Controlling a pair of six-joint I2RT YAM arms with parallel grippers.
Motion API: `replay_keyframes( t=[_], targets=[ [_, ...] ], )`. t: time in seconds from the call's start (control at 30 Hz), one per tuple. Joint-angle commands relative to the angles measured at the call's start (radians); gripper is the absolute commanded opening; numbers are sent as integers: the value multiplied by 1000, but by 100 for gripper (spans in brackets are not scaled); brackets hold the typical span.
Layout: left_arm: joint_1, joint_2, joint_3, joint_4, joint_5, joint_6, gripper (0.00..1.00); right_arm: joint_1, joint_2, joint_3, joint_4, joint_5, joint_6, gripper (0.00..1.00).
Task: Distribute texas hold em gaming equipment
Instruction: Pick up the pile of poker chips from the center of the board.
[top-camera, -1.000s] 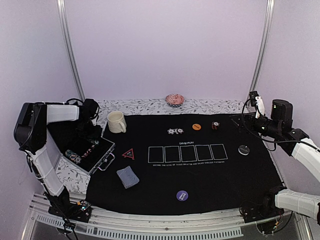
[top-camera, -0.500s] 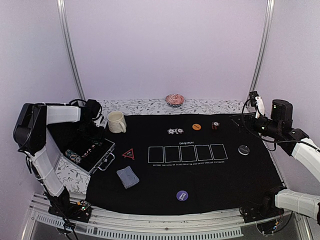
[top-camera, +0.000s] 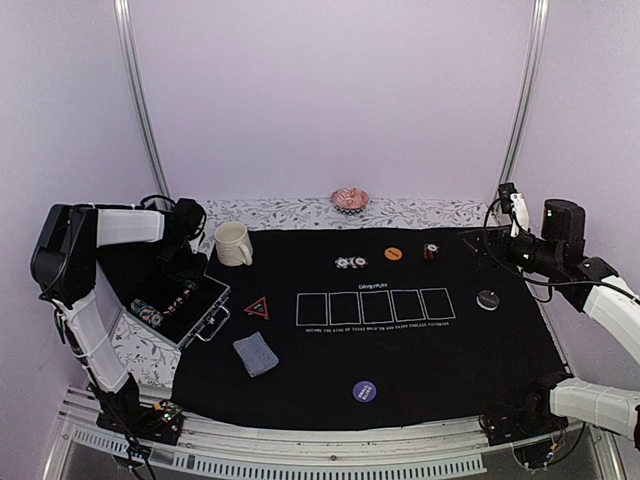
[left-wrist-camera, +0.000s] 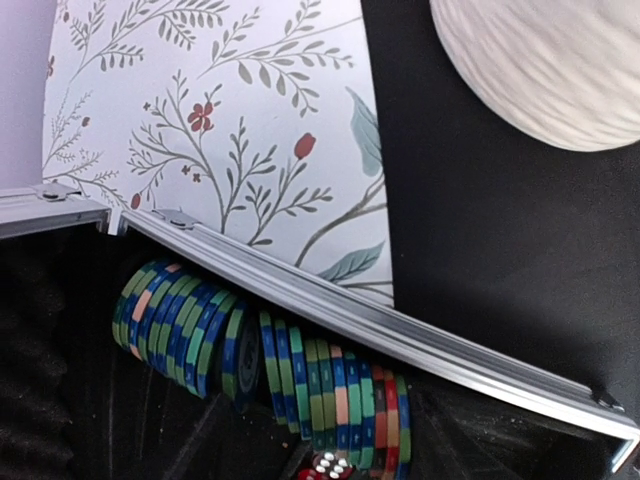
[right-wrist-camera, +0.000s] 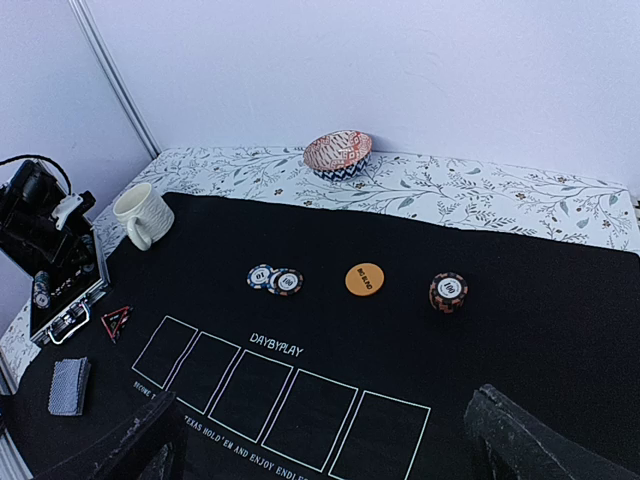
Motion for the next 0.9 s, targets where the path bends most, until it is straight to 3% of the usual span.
replay_keyframes(
  t=[0.0,0.2,0.43,0.87],
  targets=[
    [10,42,4,-7,49,13,57,-2,-1,-3,-7,-8,9,99],
    [36,50,21,-6,98,16,49,-2,2,-4,-7,-7,9,99],
    [36,45,6,-18,153,27,51,-2,9,-2,-6,-11,8,99],
    [36,-13,51,-46,45,45,54,-2,20,0,-7,-23,6,99]
  ],
)
